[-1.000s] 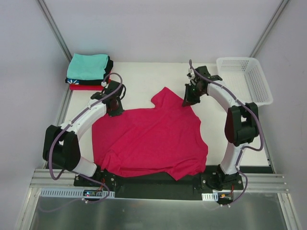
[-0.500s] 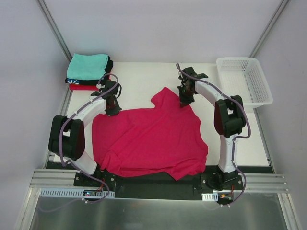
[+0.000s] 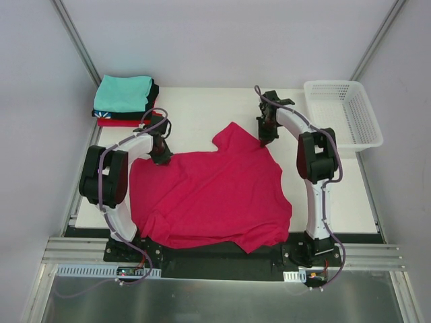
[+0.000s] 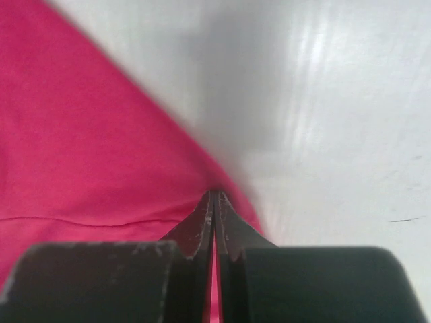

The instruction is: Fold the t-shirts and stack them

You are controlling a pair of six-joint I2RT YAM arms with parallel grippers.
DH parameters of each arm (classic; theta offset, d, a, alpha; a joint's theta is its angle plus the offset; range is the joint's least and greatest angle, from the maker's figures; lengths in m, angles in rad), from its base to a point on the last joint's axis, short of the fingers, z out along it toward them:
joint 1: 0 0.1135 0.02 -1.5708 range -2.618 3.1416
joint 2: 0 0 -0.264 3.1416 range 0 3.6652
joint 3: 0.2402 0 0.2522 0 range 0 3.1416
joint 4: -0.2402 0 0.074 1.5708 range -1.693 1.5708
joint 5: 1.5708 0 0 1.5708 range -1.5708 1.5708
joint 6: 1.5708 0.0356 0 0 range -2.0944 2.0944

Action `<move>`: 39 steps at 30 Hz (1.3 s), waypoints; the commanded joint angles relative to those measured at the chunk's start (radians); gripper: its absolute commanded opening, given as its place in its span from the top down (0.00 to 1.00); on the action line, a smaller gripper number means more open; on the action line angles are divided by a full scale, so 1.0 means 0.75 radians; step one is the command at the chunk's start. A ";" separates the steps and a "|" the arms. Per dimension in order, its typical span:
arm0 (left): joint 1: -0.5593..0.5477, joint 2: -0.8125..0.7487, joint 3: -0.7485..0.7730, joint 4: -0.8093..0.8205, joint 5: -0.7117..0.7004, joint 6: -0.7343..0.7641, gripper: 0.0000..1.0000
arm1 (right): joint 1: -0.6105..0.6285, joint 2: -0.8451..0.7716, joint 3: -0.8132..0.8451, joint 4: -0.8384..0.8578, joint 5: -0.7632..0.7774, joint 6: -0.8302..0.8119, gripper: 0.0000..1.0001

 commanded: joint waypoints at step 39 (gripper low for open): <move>0.011 0.120 0.163 0.068 0.129 0.005 1.00 | -0.027 0.154 0.329 -0.056 -0.423 0.056 0.99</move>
